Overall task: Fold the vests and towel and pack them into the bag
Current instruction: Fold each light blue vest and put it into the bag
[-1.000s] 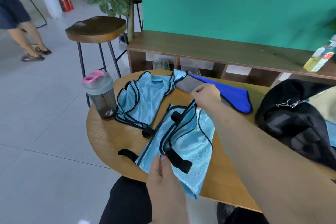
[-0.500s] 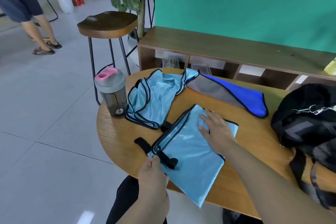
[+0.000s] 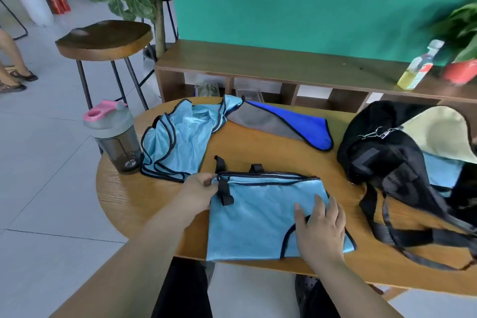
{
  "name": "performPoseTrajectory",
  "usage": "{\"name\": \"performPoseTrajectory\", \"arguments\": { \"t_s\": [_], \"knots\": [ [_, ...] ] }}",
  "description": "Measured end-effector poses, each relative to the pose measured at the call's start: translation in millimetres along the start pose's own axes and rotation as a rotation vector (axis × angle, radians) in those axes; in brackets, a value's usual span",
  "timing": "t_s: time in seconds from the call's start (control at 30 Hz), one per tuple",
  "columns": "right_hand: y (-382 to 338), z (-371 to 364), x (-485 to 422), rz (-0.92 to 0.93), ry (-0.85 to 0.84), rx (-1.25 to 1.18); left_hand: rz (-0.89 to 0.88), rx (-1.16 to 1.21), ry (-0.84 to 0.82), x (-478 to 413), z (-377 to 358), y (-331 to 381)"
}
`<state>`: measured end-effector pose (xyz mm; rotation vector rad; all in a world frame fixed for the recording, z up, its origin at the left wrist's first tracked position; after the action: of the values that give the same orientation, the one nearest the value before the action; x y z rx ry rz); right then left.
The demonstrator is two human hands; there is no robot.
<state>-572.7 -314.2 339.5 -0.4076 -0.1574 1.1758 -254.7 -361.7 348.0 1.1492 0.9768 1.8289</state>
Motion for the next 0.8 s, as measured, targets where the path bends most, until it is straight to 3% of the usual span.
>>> {"name": "performPoseTrajectory", "arguments": {
  "t_s": [0.13, 0.23, 0.33, 0.63, 0.8],
  "knots": [
    [-5, 17, -34, 0.177, 0.070, 0.020, -0.247, -0.206, -0.040, -5, -4, 19],
    [-11, 10, -65, 0.333, 0.004, 0.047, -0.400, -0.369, -0.023, -3, -7, 28],
    [-9, 6, -84, 0.353, -0.035, 0.008, -0.473, -0.433, 0.055, -2, -8, 34],
    [1, 19, -101, 0.278, 0.029, -0.205, -0.241, -0.276, 0.162, -33, -3, 28],
    [6, 18, -109, 0.252, 0.029, -0.154, -0.349, -0.440, 0.355, -16, -5, 32]
  ]
}}
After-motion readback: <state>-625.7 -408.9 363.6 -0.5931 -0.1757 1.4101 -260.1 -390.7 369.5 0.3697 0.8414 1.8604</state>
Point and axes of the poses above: each hand's wrist, its own x-axis away from the middle knuckle, its own z-axis out of the back of the hand, y = z × x, the point moved 8 cm from there along -x, towards the middle knuckle, and after that the axes turned 9 degrees about y, right-handed, at the moved point
